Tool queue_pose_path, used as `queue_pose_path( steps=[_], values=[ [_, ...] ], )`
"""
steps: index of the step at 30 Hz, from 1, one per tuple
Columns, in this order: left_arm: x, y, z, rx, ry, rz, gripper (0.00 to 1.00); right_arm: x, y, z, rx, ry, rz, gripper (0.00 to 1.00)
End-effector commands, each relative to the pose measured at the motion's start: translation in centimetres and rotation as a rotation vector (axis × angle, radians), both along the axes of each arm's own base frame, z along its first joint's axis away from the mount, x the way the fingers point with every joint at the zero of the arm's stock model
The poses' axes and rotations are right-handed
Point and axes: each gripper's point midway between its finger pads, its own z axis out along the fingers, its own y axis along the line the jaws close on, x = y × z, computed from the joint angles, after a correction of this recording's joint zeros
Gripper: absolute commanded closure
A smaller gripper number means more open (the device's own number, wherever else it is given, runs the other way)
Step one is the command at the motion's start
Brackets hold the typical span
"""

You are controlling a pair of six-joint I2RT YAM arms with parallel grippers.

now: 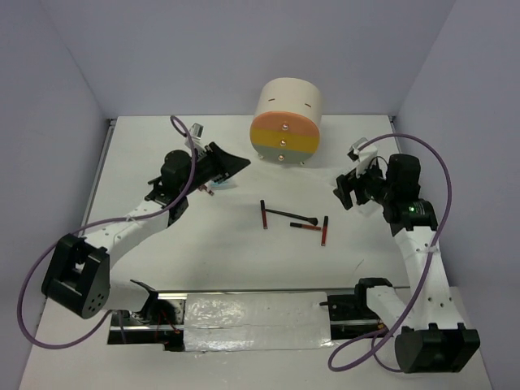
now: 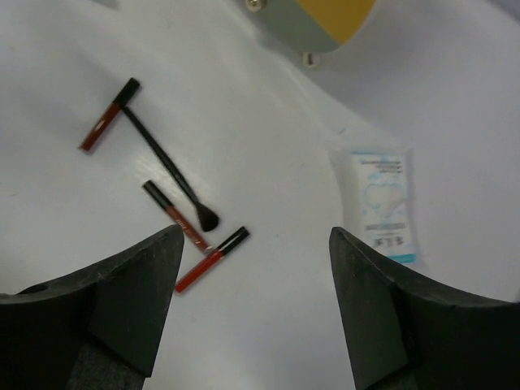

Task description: Organize the makeup

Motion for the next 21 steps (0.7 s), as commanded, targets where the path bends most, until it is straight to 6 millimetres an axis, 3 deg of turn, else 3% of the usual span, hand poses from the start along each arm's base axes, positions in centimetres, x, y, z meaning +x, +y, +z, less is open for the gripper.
queue_pose_path(
  steps=[1, 3, 4, 6, 7, 8, 9, 10, 11, 12, 14, 15, 17, 18, 20, 21],
  values=[
    [1.9, -1.3, 4.1, -0.134, -0.046, 0.026, 0.55, -0.9, 2.0, 0.8, 0.053, 0.028, 0.115, 0.23],
    [2.8, -2.2, 5.3, -0.171, -0.03, 0.029, 0.44, -0.6, 2.6, 1.0, 0.087, 0.047, 0.136, 0.27],
    [4.0, -2.5, 3.7, -0.15, 0.027, 0.055, 0.42, -0.4, 2.8, 1.2, 0.105, 0.05, 0.137, 0.26],
    [5.1, -3.4, 4.6, -0.173, 0.055, 0.068, 0.37, 0.2, 3.2, 1.6, 0.147, 0.082, 0.134, 0.18],
    [6.1, -3.8, 2.7, -0.16, 0.128, 0.095, 0.35, 0.4, 3.2, 1.8, 0.16, 0.09, 0.129, 0.1],
    [6.7, -4.0, 2.1, -0.15, 0.161, 0.11, 0.33, 0.6, 3.5, 2.3, 0.19, 0.098, 0.135, 0.09],
    [7.2, -4.6, 3.1, -0.157, 0.164, 0.11, 0.33, 0.9, 3.7, 2.1, 0.204, 0.115, 0.14, 0.07],
    [8.0, -4.9, 1.4, -0.138, 0.224, 0.138, 0.32, 1.3, 3.9, 2.4, 0.225, 0.116, 0.138, 0.07],
    [8.4, -5.2, 0.9, -0.134, 0.252, 0.151, 0.32, 1.4, 4.2, 2.6, 0.239, 0.116, 0.149, 0.06],
    [9.0, -5.7, 1.9, -0.147, 0.249, 0.154, 0.33, 1.7, 4.3, 2.5, 0.247, 0.126, 0.153, 0.09],
    [10.2, -6.7, 1.2, -0.134, 0.3, 0.174, 0.33, 2.2, 4.4, 2.8, 0.249, 0.127, 0.17, 0.18],
    [10.8, -7.1, -0.4, -0.114, 0.34, 0.184, 0.34, 2.4, 4.4, 2.8, 0.25, 0.131, 0.173, 0.2],
    [11.4, -8.0, -0.1, -0.117, 0.354, 0.184, 0.34, 2.7, 4.1, 2.9, 0.249, 0.135, 0.17, 0.23],
    [11.8, -8.4, -1.2, -0.106, 0.378, 0.191, 0.34, 2.7, 4.2, 3.1, 0.258, 0.133, 0.175, 0.24],
    [12.5, -9.0, -0.6, -0.118, 0.371, 0.191, 0.35, 2.8, 3.9, 3.5, 0.268, 0.113, 0.175, 0.24],
    [12.9, -9.3, -1.6, -0.106, 0.385, 0.196, 0.35, 2.8, 4.0, 3.7, 0.272, 0.105, 0.186, 0.25]
  ],
)
